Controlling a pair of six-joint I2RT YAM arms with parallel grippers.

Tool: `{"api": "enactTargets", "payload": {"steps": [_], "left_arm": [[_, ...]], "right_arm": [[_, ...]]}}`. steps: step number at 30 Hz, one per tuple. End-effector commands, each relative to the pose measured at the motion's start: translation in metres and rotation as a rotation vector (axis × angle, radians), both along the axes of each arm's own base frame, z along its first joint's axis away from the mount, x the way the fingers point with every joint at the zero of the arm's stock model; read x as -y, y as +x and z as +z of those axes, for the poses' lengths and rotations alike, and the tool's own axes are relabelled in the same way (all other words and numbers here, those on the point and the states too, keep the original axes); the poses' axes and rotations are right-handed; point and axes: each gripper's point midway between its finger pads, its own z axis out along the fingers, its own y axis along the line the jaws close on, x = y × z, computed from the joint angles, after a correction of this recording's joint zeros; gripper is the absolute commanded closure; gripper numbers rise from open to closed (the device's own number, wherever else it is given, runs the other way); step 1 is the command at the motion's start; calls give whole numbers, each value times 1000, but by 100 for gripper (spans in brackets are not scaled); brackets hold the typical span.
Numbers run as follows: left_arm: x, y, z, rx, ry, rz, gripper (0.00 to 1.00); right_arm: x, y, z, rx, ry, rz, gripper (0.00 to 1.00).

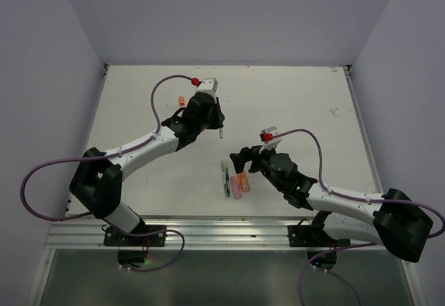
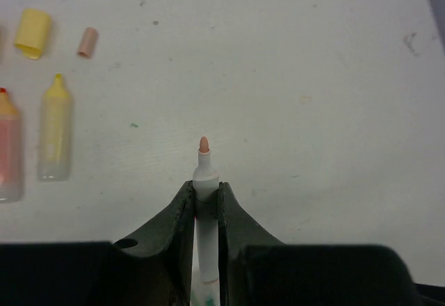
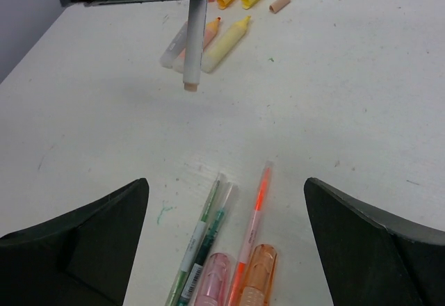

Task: Open the pen caps

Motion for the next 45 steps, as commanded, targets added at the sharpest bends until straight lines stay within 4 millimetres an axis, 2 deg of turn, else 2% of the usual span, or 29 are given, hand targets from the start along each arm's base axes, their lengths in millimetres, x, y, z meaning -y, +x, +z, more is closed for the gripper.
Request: {"api": "enactTargets", "payload": {"steps": [1, 2, 4, 5, 7, 9, 10, 11, 14, 19, 20, 24, 29, 33, 37, 43, 44, 45], "left_arm": [[-38, 19, -30, -60, 284, -44, 100], [-43, 33, -36, -80, 314, -38, 100], [-51, 41, -49, -116, 380, -63, 100], [-54, 55, -57, -134, 399, -59, 100], [-56, 61, -70, -175, 432, -88, 100], [-58, 75, -84, -214, 453, -88, 100], [-56, 85, -81, -207, 452, -89, 100], [-60, 89, -96, -239, 470, -83, 100], [-62, 103, -108, -254, 479, -85, 100], [-63, 118, -122, -275, 479, -96, 97], [-64, 118, -130, -294, 483, -104, 96], [-58, 118, -143, -313, 463, -126, 93], [-55, 119, -154, -332, 454, -125, 83], [-53, 120, -154, -334, 439, -119, 70], [-55, 121, -151, -334, 437, -94, 62], [-52, 116, -115, -308, 377, -80, 49], [-51, 115, -93, -274, 354, -73, 48], [-51, 114, -82, -259, 338, -66, 45]], "right_arm": [[4, 9, 8, 15, 16, -48, 2], [4, 9, 8, 16, 16, -50, 1], [4, 10, 7, 12, 11, -53, 1], [5, 10, 7, 14, 10, -54, 1], [5, 10, 7, 13, 6, -53, 2], [5, 11, 6, 11, 3, -60, 2], [7, 12, 6, 12, 1, -65, 2], [8, 12, 5, 9, -2, -70, 2], [7, 12, 6, 8, 0, -67, 2], [6, 13, 4, 2, -8, -61, 2], [5, 13, 4, 2, -10, -61, 1], [5, 13, 3, 1, -15, -60, 1], [2, 13, 2, -4, -19, -46, 2], [1, 13, 1, -7, -26, -41, 1], [0, 13, 2, -5, -30, -32, 2], [-3, 11, 6, -4, -42, -12, 3], [-2, 11, 3, -13, -61, -7, 3], [-4, 10, 1, -25, -71, 2, 3]]}}
